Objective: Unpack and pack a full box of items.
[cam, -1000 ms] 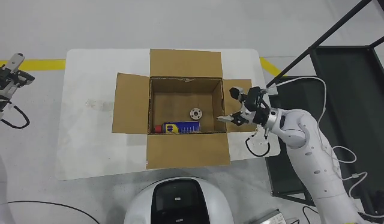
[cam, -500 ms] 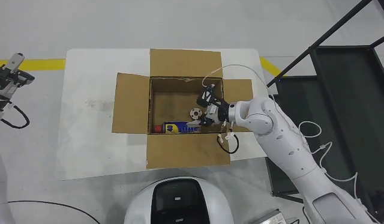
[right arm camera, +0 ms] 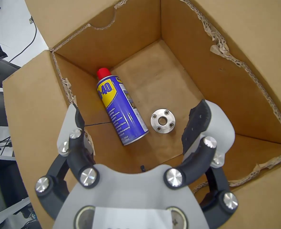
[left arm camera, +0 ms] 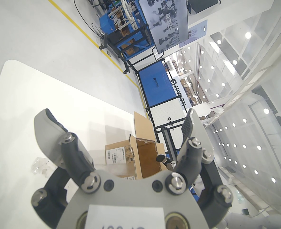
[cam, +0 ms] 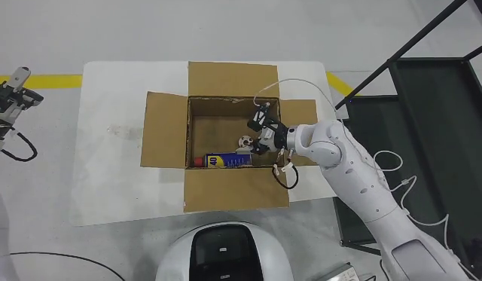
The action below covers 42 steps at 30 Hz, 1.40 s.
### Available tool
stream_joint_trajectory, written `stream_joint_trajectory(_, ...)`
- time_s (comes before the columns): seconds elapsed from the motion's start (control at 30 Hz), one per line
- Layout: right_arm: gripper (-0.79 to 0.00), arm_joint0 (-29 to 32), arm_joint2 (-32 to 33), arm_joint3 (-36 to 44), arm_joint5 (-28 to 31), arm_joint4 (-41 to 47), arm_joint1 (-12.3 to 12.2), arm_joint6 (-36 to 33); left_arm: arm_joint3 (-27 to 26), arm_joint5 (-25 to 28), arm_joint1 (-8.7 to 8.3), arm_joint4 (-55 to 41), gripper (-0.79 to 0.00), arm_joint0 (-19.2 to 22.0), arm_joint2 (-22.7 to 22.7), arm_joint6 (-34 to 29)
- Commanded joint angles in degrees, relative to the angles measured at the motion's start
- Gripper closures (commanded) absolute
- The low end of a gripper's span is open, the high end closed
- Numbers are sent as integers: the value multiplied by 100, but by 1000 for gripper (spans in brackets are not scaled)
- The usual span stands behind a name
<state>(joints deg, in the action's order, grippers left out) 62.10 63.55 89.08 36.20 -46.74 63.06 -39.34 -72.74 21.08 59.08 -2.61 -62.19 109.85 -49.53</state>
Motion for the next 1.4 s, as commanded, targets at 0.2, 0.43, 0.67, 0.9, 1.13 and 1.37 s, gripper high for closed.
stream_joint_trajectory(0.2,-785,-591,-785,-372,-962,-497,208,-361,0,0,0,0,-785,0,0,0)
stream_joint_trajectory(0.43,-785,-1220,-1499,-1061,-1366,-609,454,-844,0,0,0,0,-785,0,0,0)
stream_joint_trajectory(0.67,-785,-1484,-1712,-1656,-1639,-582,570,-1249,0,0,0,0,-785,0,0,0)
stream_joint_trajectory(0.9,-776,-1700,-1895,-2016,-1734,-529,692,-1314,0,0,0,0,-785,0,0,0)
stream_joint_trajectory(1.13,-763,-1888,-1869,-2081,-1655,-407,735,-1505,0,0,0,0,-785,0,0,0)
stream_joint_trajectory(1.37,-662,-2020,-2047,-2382,-1656,-396,847,-1445,0,0,0,0,-785,0,0,0)
